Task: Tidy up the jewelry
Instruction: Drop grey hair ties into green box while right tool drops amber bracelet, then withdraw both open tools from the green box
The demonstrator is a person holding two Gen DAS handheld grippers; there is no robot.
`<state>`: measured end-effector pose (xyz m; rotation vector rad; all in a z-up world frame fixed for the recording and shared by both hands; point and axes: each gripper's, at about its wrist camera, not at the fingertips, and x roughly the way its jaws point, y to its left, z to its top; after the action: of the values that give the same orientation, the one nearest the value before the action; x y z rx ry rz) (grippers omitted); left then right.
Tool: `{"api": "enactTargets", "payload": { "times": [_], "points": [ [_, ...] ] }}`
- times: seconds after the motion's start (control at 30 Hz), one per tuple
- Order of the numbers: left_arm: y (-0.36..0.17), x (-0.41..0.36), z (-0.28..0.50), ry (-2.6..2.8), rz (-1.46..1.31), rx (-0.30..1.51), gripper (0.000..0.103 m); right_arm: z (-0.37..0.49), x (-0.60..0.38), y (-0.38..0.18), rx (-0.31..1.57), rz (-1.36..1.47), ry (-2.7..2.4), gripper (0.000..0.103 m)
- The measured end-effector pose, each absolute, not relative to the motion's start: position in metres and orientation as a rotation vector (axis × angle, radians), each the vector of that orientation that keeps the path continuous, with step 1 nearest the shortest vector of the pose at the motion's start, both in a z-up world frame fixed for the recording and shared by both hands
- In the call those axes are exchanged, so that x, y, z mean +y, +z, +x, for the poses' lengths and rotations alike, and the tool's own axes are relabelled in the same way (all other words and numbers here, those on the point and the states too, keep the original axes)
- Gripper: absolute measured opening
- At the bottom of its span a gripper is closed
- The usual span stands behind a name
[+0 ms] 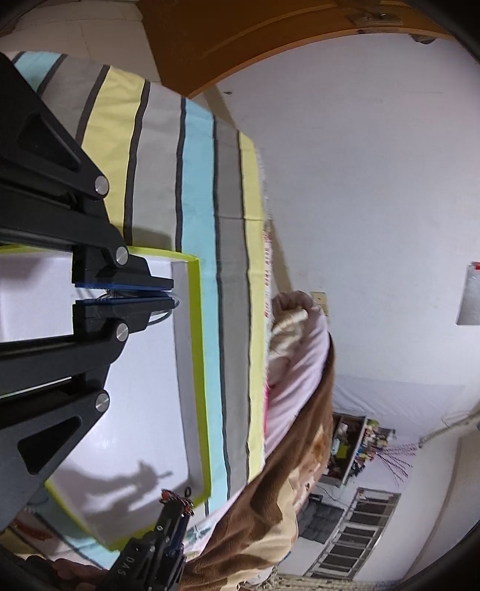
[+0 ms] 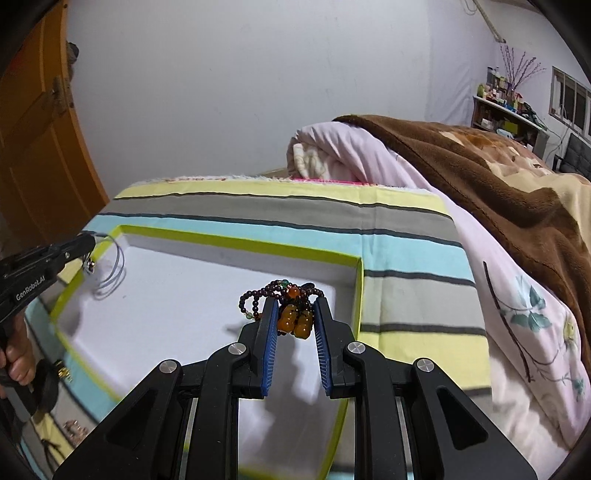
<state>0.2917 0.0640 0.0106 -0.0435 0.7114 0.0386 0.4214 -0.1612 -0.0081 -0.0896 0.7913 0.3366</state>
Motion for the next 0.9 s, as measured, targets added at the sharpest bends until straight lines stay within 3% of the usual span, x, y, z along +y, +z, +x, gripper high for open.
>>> {"api": "enactTargets", "payload": {
  "times": [0.37, 0.47, 0.57, 0.63, 0.9],
  "points": [
    [-0.003, 0.066, 0.309, 0.042, -0.04, 0.789, 0.003, 0.441, -0.162, -0.02, 0.844, -0.09, 0.321, 0.021],
    [-0.001, 0.065, 0.308, 0.024, -0.025, 0.777, 0.004, 0.435, -0.164, -0.015, 0.829, -0.087, 0.331, 0.026],
    [0.005, 0.065, 0.302, -0.002, -0.032, 0.762, 0.009, 0.426, -0.167, -0.006, 0.805, -0.078, 0.334, 0.033],
    [0.01, 0.065, 0.297, -0.01, -0.04, 0.747, 0.019, 0.418, -0.168, 0.0, 0.791, -0.072, 0.342, 0.035],
    [0.023, 0.065, 0.267, -0.029, -0.065, 0.721, 0.021, 0.372, -0.175, 0.021, 0.729, -0.045, 0.372, 0.035]
  ]
}}
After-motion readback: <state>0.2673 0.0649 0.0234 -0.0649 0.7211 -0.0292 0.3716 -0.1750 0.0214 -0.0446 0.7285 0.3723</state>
